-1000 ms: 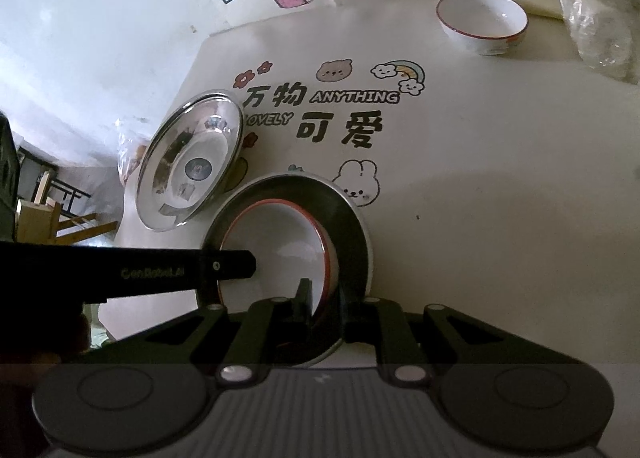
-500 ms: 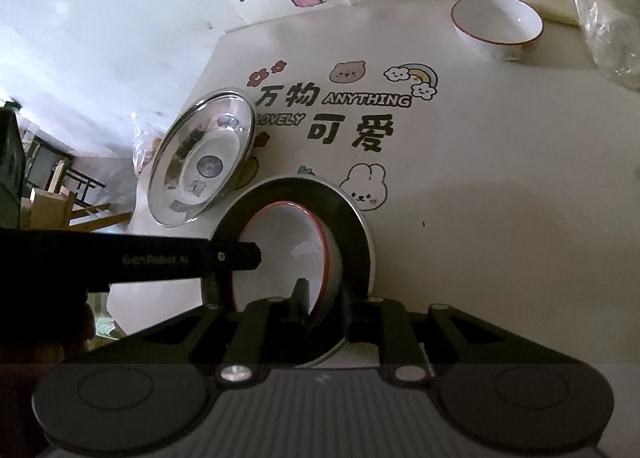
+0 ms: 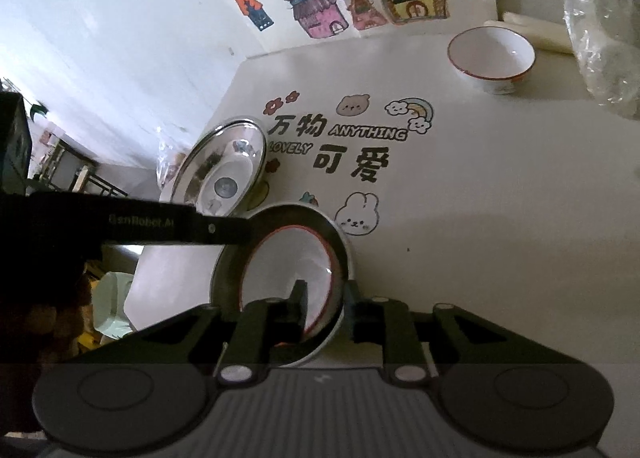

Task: Organize plates and bowls
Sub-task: 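Lower the white bowl into the steel bowl and open both grippers, then move both grippers to the other red-rimmed white bowl and grasp its rim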

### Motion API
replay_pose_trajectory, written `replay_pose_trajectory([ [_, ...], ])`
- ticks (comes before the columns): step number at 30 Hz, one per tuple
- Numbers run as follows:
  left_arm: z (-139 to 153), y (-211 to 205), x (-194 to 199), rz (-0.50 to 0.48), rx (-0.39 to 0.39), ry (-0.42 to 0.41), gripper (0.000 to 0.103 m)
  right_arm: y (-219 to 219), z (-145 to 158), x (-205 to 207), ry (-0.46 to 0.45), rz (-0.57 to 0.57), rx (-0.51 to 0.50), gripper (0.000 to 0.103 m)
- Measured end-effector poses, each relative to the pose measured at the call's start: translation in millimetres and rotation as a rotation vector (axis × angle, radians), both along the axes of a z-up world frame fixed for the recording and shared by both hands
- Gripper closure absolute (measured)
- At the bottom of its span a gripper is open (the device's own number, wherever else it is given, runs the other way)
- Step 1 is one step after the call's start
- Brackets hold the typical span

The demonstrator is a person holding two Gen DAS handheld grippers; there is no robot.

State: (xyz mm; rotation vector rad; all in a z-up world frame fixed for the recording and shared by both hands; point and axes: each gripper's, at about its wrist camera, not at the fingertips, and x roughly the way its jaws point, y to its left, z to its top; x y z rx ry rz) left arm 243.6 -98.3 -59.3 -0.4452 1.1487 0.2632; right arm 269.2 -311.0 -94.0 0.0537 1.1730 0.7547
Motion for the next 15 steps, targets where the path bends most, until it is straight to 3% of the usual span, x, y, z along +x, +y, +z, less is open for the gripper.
replay_pose_trajectory([
  [2,3,-3,5,0.0,0.006,-0.011,0.066,-7,2,3,-0.007,-0.012,0.024,0.066],
  [7,9,-14,24,-0.001,0.034,-0.045,0.027,-31,9,16,-0.034,-0.079,0.069,0.041],
  [11,8,-22,44,0.002,0.028,-0.056,0.014,-57,13,32,-0.047,-0.156,0.081,0.018],
  [13,5,-27,55,0.005,0.025,-0.05,0.001,-70,13,41,-0.049,-0.197,0.075,0.006],
  [15,0,-31,66,0.008,0.023,-0.045,0.001,-83,12,49,-0.044,-0.24,0.07,0.002],
])
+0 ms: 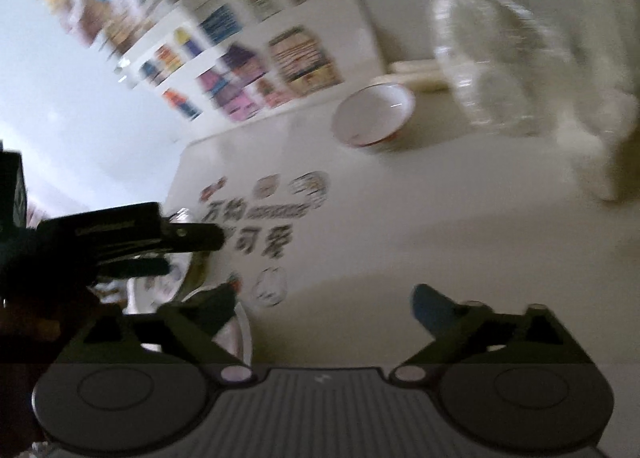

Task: Organize plates and bowls
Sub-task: 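Move both grippers to the other red-rimmed white bowl and grasp its rim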

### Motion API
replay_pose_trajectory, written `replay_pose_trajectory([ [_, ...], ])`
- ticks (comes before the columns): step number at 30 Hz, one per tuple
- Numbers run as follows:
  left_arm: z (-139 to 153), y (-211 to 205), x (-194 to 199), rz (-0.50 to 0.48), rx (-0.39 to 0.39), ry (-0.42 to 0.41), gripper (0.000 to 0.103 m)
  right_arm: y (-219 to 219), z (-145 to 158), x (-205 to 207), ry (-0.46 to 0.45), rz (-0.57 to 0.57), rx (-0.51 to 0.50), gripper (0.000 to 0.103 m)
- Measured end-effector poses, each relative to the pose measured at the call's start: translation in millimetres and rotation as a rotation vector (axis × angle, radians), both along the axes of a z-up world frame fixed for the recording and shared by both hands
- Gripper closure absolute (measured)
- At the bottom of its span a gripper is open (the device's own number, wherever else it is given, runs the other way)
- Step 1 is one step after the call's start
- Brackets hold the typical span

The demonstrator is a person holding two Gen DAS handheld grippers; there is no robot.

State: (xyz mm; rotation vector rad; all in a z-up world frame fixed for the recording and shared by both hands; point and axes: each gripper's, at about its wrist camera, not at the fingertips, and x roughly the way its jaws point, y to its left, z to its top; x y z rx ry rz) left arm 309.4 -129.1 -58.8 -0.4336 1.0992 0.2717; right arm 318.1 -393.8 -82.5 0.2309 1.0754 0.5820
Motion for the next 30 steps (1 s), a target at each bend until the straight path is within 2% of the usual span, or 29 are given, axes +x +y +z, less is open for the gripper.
replay_pose_trajectory([
  [4,-10,-7,20,-0.004,0.005,0.028,0.001,-20,-4,17,0.015,-0.073,-0.007,0.0],
  [10,-18,-12,58,-0.025,0.023,0.006,0.001,-30,-15,43,-0.021,-0.134,-0.028,0.0],
  [14,-18,-11,89,-0.045,0.044,-0.041,0.001,-24,-26,68,-0.026,-0.144,-0.048,0.0],
  [19,-23,-10,131,-0.106,0.082,-0.053,0.001,-13,-29,88,-0.06,-0.15,-0.027,0.0],
  [27,-41,-12,176,-0.207,0.144,-0.02,0.001,11,-40,113,-0.1,-0.16,-0.038,0.0],
  [30,-47,-14,183,-0.233,0.166,0.002,0.001,18,-45,121,-0.105,-0.168,-0.052,0.006],
])
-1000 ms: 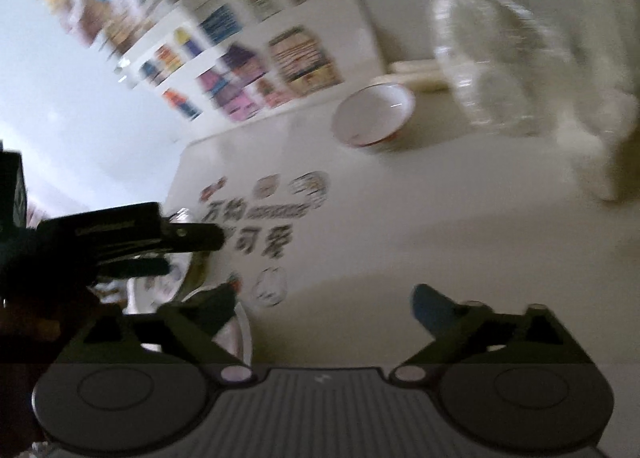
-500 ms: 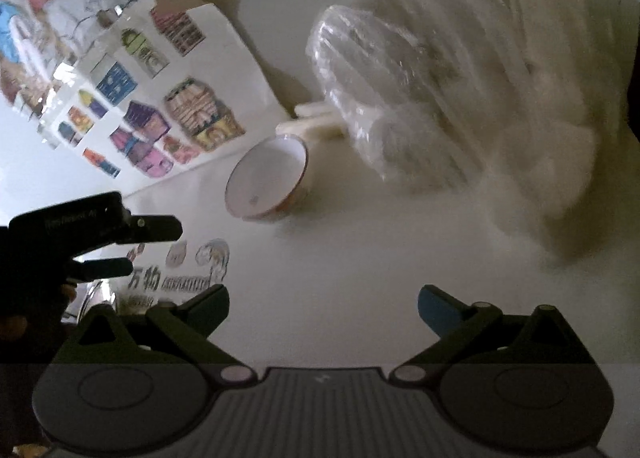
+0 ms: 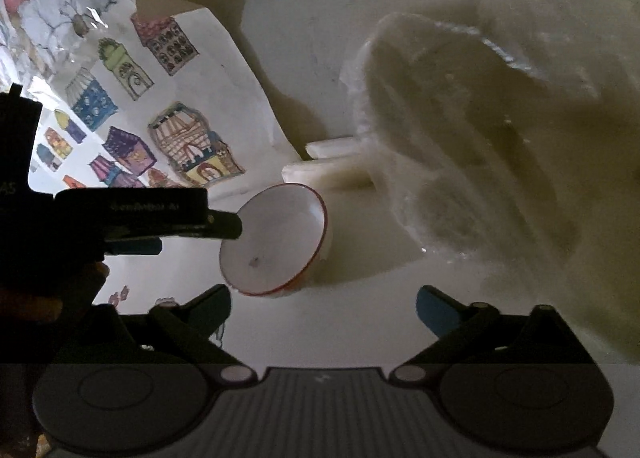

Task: Organize plates and bowls
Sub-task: 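Move both grippers to the other red-rimmed white bowl and grasp its rim, then carry the second white bowl with both grippers over the bowl stack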

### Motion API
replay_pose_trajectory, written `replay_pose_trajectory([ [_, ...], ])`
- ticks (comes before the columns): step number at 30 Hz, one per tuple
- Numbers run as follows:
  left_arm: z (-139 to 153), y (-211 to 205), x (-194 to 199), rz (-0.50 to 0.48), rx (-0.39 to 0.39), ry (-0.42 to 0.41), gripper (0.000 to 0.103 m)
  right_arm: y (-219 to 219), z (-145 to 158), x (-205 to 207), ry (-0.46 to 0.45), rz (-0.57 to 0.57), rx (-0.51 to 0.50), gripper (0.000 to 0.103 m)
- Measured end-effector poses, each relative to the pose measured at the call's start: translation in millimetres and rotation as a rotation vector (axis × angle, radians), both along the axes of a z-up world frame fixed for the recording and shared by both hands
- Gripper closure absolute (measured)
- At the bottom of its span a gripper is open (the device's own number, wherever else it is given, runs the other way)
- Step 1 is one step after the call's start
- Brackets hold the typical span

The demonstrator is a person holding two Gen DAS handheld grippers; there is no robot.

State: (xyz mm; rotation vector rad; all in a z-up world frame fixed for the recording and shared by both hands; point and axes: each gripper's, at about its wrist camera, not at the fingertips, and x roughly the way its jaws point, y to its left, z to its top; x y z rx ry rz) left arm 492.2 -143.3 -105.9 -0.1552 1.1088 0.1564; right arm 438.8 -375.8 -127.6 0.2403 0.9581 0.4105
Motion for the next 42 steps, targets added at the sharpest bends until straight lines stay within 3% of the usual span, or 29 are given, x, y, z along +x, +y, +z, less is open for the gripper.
replay_pose_trajectory([
  [8,-7,-6,4,-0.029,0.026,0.017,0.001,8,-8,16,0.001,-0.03,-0.014,0.021],
  [17,-9,-10,4,-0.029,0.001,0.003,0.025,16,-13,22,0.023,-0.032,-0.013,0.046],
  [20,-6,-9,2,-0.032,-0.033,-0.001,0.038,17,-14,23,0.03,-0.03,-0.005,0.057],
  [22,-7,-9,1,-0.04,-0.063,0.0,0.054,19,-14,25,0.035,-0.028,0.004,0.063],
  [30,-16,-14,-6,-0.054,-0.159,0.001,0.093,22,-13,26,0.043,-0.016,0.028,0.078],
  [42,-6,-10,-36,-0.022,-0.197,-0.033,0.096,21,-2,10,0.035,-0.013,0.01,0.086],
])
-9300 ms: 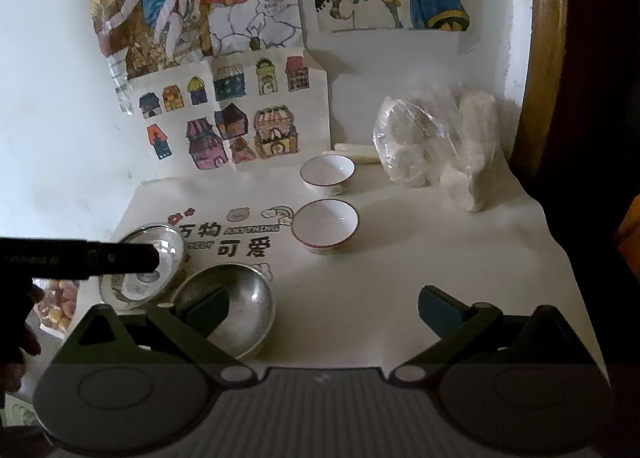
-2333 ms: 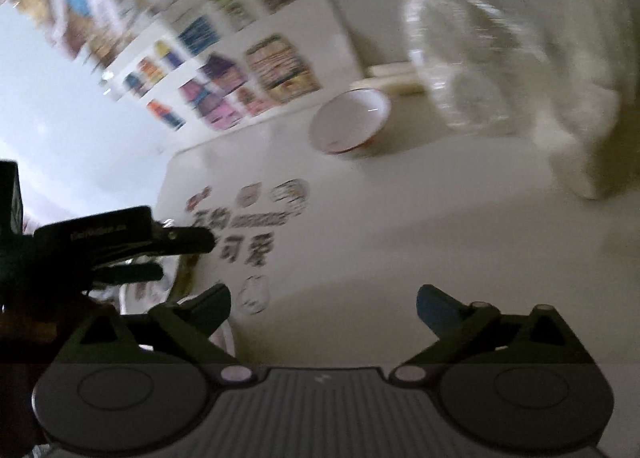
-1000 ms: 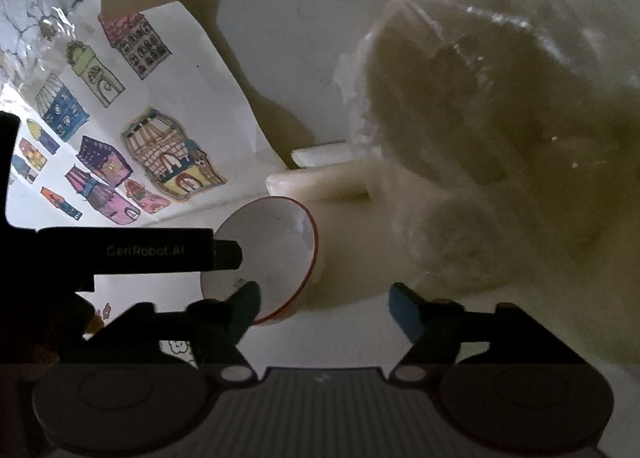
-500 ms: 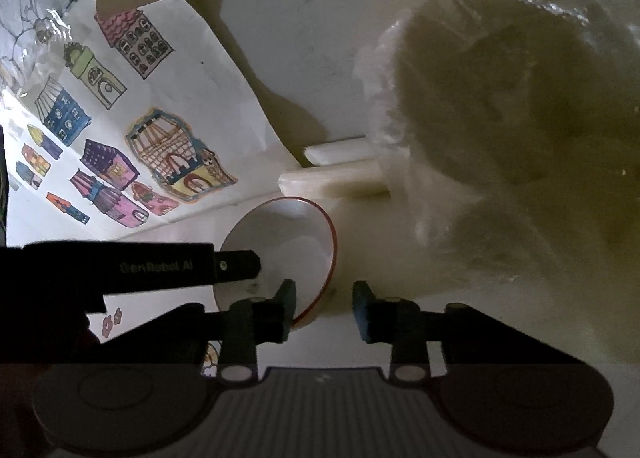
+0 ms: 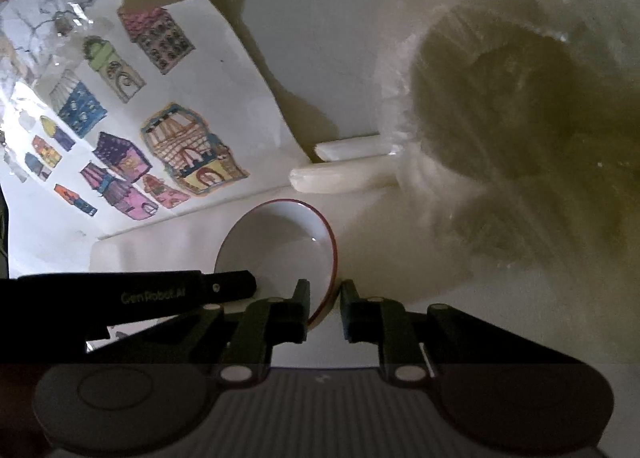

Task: Organize plates and bowls
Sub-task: 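Carry the second white bowl with both grippers over the bowl stack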

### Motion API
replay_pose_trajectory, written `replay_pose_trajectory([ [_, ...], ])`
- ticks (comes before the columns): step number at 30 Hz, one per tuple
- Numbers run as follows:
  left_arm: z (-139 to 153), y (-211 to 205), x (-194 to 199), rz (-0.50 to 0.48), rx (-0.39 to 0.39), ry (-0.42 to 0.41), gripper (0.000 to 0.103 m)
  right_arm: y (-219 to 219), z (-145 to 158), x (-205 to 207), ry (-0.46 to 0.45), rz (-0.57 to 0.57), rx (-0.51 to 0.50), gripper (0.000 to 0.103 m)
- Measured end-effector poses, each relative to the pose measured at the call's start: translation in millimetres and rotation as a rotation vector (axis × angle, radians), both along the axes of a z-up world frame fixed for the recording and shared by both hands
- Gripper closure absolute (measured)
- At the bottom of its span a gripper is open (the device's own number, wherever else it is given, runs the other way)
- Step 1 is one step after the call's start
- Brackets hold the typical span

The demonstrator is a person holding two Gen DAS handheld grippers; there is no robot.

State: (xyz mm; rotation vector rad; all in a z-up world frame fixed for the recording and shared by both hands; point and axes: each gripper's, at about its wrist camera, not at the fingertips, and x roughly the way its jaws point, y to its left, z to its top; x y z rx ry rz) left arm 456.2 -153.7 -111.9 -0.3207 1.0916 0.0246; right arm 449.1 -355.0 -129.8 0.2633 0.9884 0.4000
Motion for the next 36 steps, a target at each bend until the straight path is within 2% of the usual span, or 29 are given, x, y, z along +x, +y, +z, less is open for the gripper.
replay_pose_trajectory([
  [9,38,13,-33,0.007,-0.009,-0.069,0.096,5,26,-28,-0.02,0.033,0.029,0.085],
  [21,76,35,-98,0.016,-0.037,-0.111,0.096,22,66,-85,-0.057,0.103,0.037,0.085],
  [36,84,59,-176,0.032,-0.077,-0.082,0.096,48,77,-162,-0.029,0.16,0.021,0.085],
])
